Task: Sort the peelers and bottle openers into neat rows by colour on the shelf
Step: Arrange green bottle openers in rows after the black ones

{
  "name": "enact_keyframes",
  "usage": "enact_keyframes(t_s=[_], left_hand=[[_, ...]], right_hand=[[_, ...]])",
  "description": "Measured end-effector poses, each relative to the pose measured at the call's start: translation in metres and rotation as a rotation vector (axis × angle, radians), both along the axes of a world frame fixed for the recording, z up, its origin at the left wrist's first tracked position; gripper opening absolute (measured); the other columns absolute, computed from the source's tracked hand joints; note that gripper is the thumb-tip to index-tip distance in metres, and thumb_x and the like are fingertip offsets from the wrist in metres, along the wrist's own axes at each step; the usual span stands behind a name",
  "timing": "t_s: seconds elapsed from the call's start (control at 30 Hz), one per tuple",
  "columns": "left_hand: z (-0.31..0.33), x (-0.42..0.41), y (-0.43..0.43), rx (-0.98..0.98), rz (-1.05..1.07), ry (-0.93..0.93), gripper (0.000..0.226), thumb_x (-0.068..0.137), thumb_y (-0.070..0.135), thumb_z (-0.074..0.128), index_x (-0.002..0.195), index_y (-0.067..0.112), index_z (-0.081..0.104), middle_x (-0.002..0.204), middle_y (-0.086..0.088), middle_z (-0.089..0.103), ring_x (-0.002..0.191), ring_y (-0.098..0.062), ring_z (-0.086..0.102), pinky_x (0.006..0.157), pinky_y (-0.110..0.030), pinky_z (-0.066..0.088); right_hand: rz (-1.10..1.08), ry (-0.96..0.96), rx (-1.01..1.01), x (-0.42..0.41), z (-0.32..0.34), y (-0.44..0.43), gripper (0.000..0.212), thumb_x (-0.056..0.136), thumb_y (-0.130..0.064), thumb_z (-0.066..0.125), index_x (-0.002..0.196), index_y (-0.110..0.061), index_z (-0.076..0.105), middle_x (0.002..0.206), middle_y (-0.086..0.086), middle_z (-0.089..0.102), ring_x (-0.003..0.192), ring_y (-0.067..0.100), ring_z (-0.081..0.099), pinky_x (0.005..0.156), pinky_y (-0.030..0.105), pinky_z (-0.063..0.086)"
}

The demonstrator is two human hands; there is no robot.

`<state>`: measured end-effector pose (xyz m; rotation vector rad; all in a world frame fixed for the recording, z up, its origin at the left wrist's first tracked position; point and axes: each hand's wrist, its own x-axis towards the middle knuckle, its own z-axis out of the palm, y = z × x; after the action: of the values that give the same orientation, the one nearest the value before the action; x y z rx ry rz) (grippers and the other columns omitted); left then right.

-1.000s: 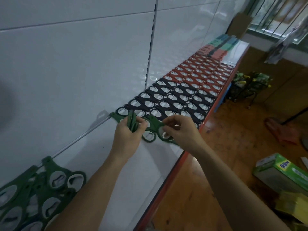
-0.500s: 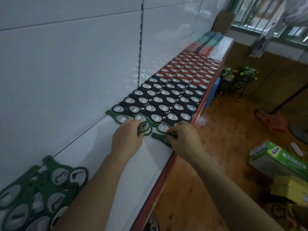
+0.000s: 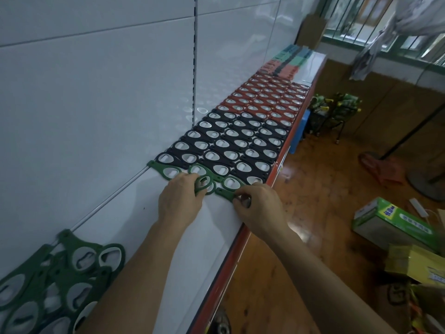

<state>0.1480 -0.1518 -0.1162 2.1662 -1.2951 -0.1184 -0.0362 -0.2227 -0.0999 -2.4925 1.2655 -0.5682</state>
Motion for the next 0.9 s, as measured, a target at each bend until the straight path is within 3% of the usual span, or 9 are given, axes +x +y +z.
enact_keyframes(t_s=[0.23,0.33,0.4,0.5,0.57,0.63,0.7,0.8,0.9], left_hand=[[-0.001,-0.002,-0.002,-0.021,0.017,-0.005,0.020,0.093,0.033,0.071,0.102,0.016,0.066,0.094,-0.002,0.061,0.086,-0.024,0.056,0.069,-0.038,0.051],[0.002,-0.002,-0.002,-0.092,0.004,0.050,0.017,0.091,0.029,0.073,0.094,0.015,0.065,0.085,0.000,0.061,0.079,-0.024,0.057,0.066,-0.036,0.047],[0.011,0.000,-0.002,-0.240,0.060,0.432,0.010,0.086,0.023,0.068,0.089,0.014,0.065,0.068,0.006,0.059,0.064,-0.019,0.053,0.059,-0.032,0.041],[0.038,0.002,-0.001,-0.509,0.009,1.438,0.027,0.081,0.009,0.050,0.102,0.007,0.067,0.070,-0.001,0.054,0.061,-0.017,0.051,0.053,-0.029,0.047],[0.053,-0.001,0.005,-0.567,-0.053,1.767,0.026,0.094,0.001,0.044,0.109,0.003,0.065,0.081,-0.009,0.063,0.078,-0.022,0.067,0.071,-0.034,0.060],[0.060,-0.006,0.011,-0.607,-0.055,1.820,0.027,0.099,-0.002,0.044,0.116,0.003,0.064,0.100,-0.013,0.073,0.102,-0.028,0.073,0.090,-0.043,0.059],[0.062,-0.007,0.017,-0.660,0.022,1.753,0.028,0.099,-0.004,0.049,0.122,0.001,0.063,0.115,-0.018,0.074,0.109,-0.031,0.072,0.095,-0.045,0.056],[0.061,0.001,0.028,-0.661,0.109,1.611,0.026,0.102,-0.002,0.050,0.125,-0.001,0.062,0.118,-0.019,0.073,0.110,-0.031,0.072,0.095,-0.045,0.056],[0.056,0.023,0.043,-0.566,0.196,1.460,0.024,0.105,0.006,0.049,0.124,0.004,0.064,0.114,-0.014,0.075,0.107,-0.032,0.073,0.087,-0.053,0.060]], right_hand=[[-0.014,-0.013,-0.006,0.001,-0.006,-0.002,0.018,0.092,-0.026,0.066,0.105,-0.023,0.077,0.091,-0.007,0.061,0.088,0.011,0.048,0.069,0.025,0.035],[-0.023,-0.059,-0.032,-0.001,-0.007,-0.002,0.017,0.093,-0.027,0.066,0.105,-0.023,0.077,0.093,-0.008,0.064,0.092,0.015,0.052,0.072,0.026,0.037],[-0.044,-0.145,-0.094,-0.001,-0.005,0.002,0.015,0.092,-0.028,0.069,0.104,-0.023,0.076,0.094,-0.009,0.068,0.092,0.015,0.055,0.077,0.030,0.044],[0.031,-0.327,-0.051,0.011,0.011,0.009,0.011,0.091,-0.028,0.073,0.101,-0.023,0.074,0.092,-0.012,0.068,0.085,0.008,0.059,0.075,0.026,0.050],[0.135,-0.444,0.134,0.022,0.027,0.015,0.015,0.088,-0.032,0.078,0.097,-0.024,0.068,0.090,-0.014,0.068,0.081,0.007,0.063,0.068,0.022,0.051],[0.223,-0.496,0.304,0.036,0.035,0.020,0.030,0.080,-0.036,0.085,0.097,-0.025,0.064,0.090,-0.012,0.069,0.078,0.010,0.066,0.066,0.027,0.055],[0.245,-0.493,0.329,0.049,0.033,0.023,0.038,0.073,-0.036,0.090,0.098,-0.025,0.064,0.090,-0.008,0.069,0.073,0.013,0.066,0.067,0.034,0.058],[0.223,-0.523,0.311,0.062,0.025,0.027,0.033,0.073,-0.026,0.088,0.098,-0.024,0.068,0.089,-0.009,0.070,0.072,0.014,0.068,0.068,0.038,0.059],[0.203,-0.534,0.300,0.067,0.019,0.026,0.024,0.080,-0.021,0.082,0.101,-0.023,0.070,0.091,-0.011,0.070,0.077,0.011,0.068,0.069,0.029,0.059]])
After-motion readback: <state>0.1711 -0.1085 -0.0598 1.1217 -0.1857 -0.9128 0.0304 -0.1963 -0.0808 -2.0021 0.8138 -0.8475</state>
